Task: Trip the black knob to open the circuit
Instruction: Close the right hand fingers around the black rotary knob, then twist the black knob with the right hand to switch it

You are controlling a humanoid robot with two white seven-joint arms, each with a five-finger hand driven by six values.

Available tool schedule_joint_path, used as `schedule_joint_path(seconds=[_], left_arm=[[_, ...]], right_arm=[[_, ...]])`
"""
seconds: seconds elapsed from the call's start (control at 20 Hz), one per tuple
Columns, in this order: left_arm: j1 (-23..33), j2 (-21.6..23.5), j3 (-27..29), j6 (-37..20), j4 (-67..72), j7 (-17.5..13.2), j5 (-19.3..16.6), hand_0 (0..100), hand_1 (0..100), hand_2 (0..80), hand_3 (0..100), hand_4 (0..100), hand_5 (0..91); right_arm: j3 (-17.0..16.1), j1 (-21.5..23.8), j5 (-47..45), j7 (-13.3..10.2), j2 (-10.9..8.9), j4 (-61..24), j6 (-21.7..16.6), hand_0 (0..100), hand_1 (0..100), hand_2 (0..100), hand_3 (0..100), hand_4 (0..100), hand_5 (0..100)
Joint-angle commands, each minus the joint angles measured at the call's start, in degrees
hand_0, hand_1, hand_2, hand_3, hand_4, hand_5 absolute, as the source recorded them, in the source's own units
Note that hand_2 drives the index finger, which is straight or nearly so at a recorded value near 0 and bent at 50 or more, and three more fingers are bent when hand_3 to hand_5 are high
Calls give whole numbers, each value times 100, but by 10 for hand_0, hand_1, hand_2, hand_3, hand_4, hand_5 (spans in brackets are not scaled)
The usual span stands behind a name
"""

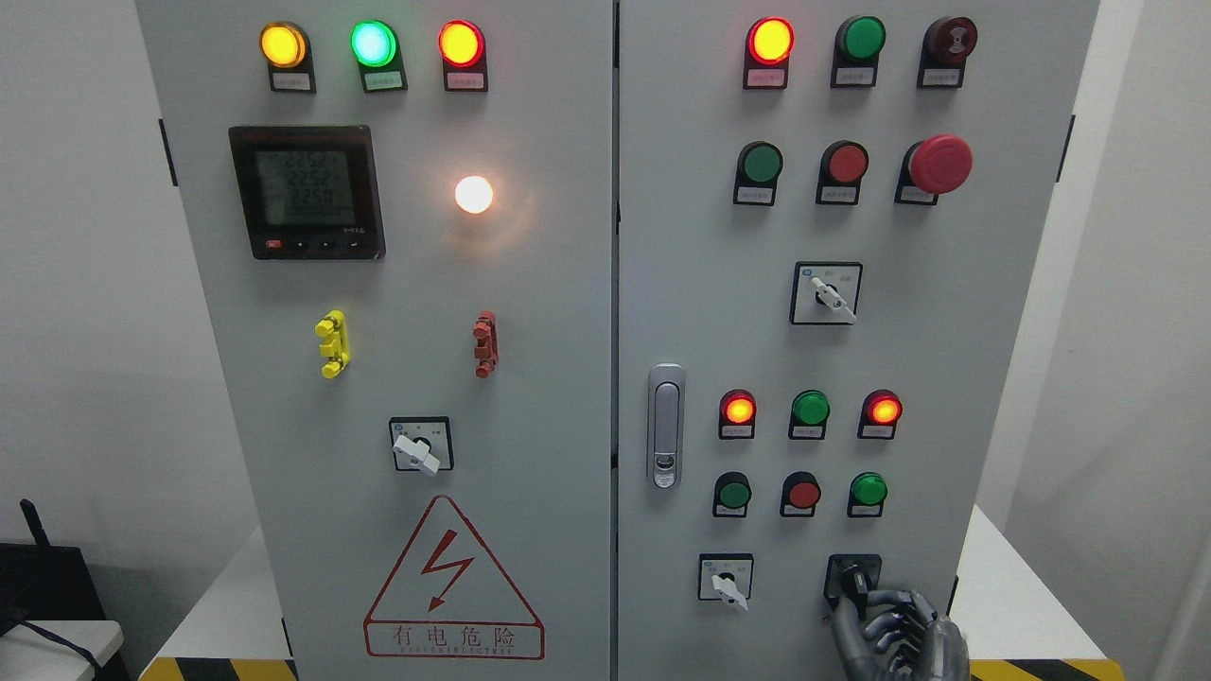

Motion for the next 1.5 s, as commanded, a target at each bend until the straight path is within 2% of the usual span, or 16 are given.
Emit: schedule_joint_path(seconds=[0.0, 1.45], left_arm=[[-44, 1, 0, 2, 0, 4, -184, 120, 389, 0, 0, 0, 0], [-44, 1, 0, 2, 0, 4, -193, 120, 389, 0, 0, 0, 0]], right_arm=[[8, -2, -1, 6, 6, 7, 1, 438, 765, 535, 824, 890, 950], [8, -11, -80, 6, 41, 7, 80, 464, 762, 544, 840, 895, 951]])
